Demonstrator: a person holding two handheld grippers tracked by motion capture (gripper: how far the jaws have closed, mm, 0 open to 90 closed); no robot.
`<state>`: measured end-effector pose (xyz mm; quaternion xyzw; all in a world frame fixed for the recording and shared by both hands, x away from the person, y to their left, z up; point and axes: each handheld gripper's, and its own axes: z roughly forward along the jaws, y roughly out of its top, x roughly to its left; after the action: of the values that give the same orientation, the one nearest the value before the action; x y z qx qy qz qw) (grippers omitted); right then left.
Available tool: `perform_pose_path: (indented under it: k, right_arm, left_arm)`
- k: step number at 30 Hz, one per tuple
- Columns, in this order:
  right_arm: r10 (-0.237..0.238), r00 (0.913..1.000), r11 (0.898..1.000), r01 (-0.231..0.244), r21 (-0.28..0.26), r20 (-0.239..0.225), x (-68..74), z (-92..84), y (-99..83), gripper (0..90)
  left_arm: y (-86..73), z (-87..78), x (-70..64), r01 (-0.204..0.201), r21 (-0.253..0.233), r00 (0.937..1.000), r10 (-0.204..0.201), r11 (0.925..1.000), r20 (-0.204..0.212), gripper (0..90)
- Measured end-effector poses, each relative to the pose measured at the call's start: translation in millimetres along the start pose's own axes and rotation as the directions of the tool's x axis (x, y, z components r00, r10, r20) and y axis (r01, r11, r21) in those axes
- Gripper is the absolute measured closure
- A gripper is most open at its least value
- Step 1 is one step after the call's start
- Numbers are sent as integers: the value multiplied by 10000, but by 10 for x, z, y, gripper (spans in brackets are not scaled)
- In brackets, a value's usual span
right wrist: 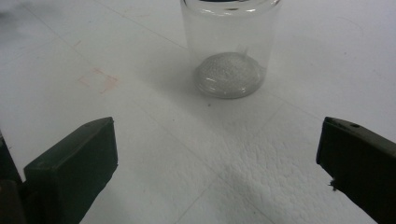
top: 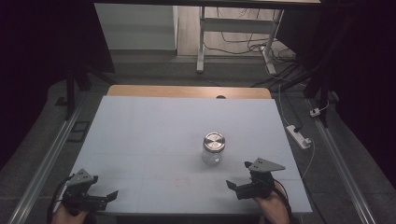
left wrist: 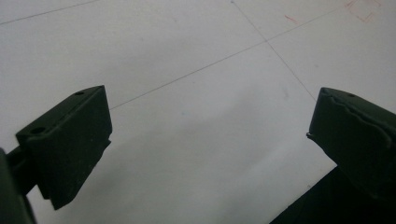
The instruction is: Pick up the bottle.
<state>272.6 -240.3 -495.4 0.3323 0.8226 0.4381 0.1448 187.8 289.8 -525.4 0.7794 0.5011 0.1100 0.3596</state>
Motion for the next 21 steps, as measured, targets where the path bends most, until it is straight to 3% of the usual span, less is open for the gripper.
perform_pose_path:
  k: [21]
  right_arm:
    - [111, 9975, 9996, -92, 273, -699, -17, 351, 160, 0]
  left_arm:
    - [-4, -8, 17, 46, -84, 9999, -45, 10000, 135, 1]
